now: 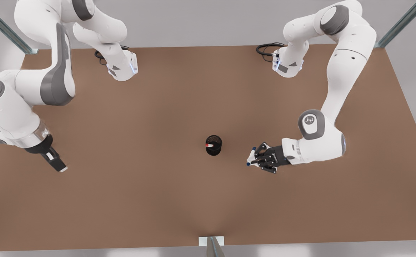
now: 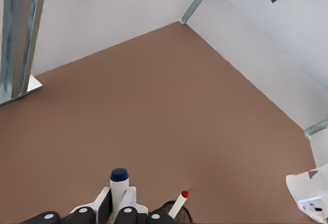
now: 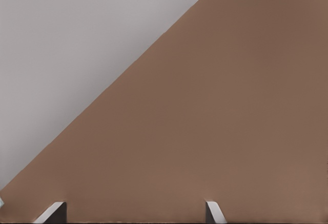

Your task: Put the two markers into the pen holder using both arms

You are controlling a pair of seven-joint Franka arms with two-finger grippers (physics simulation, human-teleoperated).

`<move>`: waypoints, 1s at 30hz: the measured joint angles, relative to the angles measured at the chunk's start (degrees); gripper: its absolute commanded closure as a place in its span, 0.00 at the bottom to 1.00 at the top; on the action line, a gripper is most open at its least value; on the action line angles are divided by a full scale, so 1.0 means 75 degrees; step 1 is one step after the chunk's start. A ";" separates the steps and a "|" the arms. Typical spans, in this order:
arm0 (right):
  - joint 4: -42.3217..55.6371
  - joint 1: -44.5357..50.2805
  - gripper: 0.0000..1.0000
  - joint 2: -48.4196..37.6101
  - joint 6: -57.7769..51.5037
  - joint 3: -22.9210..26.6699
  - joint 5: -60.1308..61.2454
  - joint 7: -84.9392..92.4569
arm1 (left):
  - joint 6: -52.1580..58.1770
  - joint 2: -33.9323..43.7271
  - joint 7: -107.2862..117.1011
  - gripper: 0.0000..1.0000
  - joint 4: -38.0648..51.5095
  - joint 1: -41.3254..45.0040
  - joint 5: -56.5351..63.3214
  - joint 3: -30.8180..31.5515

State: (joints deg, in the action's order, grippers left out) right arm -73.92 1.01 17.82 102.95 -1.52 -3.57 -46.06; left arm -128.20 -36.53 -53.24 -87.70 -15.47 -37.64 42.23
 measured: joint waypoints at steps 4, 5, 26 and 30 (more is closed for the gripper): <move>-0.0430 -0.0034 0.00 -0.0180 -0.0732 -0.0041 0.0328 0.1296 | -0.0098 -0.0023 -0.1556 0.79 -0.0164 0.0672 -0.1468 0.0020; -0.0872 -0.0038 0.00 -0.0425 -0.0753 -0.0044 0.0321 0.1578 | -0.0201 -0.0037 -0.1898 0.79 -0.0167 0.0908 -0.1695 0.0018; -0.0894 -0.0276 0.00 -0.0299 -0.0543 0.0016 -0.0041 0.5111 | -0.1723 -0.1153 -0.6481 0.79 -0.1000 0.1696 -0.2785 -0.0022; -0.0859 -0.0279 0.00 -0.0280 -0.0485 0.0016 -0.0044 0.5429 | -0.1715 -0.1194 -0.6888 0.00 -0.1000 0.1715 -0.2797 -0.0023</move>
State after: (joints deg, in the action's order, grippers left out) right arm -80.36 -1.08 15.72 99.31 -1.41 -3.89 -5.34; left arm -141.06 -45.49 -104.90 -95.20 -2.61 -58.62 42.06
